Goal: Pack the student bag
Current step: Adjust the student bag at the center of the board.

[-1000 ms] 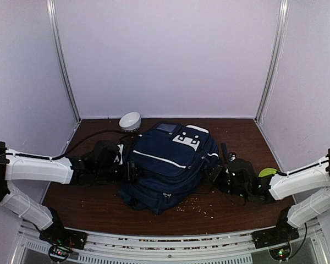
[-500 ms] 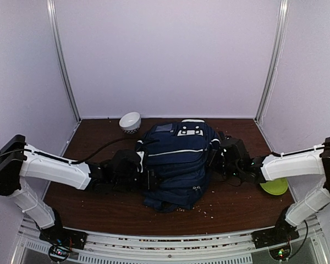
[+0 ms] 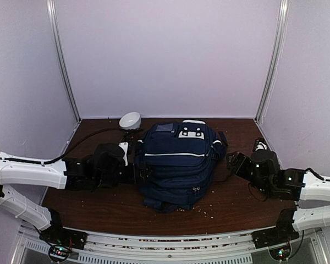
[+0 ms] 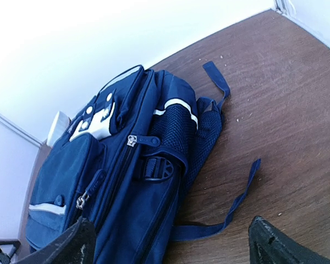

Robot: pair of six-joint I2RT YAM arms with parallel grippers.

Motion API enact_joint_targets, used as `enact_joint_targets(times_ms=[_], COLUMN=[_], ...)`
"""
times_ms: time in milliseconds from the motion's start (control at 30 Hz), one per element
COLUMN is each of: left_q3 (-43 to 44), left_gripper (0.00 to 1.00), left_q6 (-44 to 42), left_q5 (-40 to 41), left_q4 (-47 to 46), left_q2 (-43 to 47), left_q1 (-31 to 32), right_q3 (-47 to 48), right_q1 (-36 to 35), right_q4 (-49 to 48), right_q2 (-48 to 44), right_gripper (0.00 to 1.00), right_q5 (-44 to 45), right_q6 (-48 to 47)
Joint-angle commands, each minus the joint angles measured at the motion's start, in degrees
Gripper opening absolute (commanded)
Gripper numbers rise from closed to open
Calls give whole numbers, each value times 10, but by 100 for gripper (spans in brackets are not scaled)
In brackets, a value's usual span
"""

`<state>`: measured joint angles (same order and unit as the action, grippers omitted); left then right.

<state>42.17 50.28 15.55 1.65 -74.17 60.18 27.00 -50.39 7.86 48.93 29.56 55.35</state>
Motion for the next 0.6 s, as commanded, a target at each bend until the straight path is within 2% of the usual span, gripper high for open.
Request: enact_joint_targets(times_ms=[0, 100, 167, 267, 400, 567], left_q3=[36, 43, 51, 69, 64, 49], left_gripper=[98, 98, 98, 98, 98, 95], left_q6=[-74, -88, -88, -88, -62, -38], left_q5=[6, -75, -136, -168, -208, -224], left_q4=[42, 12, -6, -21, -83, -114], left_q2=[7, -4, -19, -44, -71, -83], left_q1=[-39, -95, -128, -141, -141, -141], right_q3=[24, 1, -32, -49, 6, 68], right_q1=[-10, -10, -6, -6, -8, -23], right_q4=[42, -16, -96, -178, -173, -130], right_q2=[1, -4, -15, -5, 61, 122], right_gripper=[100, 100, 100, 100, 100, 100], right_q5=[26, -21, -72, -132, -207, -205], right_q6=[-43, -61, -63, -48, -18, 8])
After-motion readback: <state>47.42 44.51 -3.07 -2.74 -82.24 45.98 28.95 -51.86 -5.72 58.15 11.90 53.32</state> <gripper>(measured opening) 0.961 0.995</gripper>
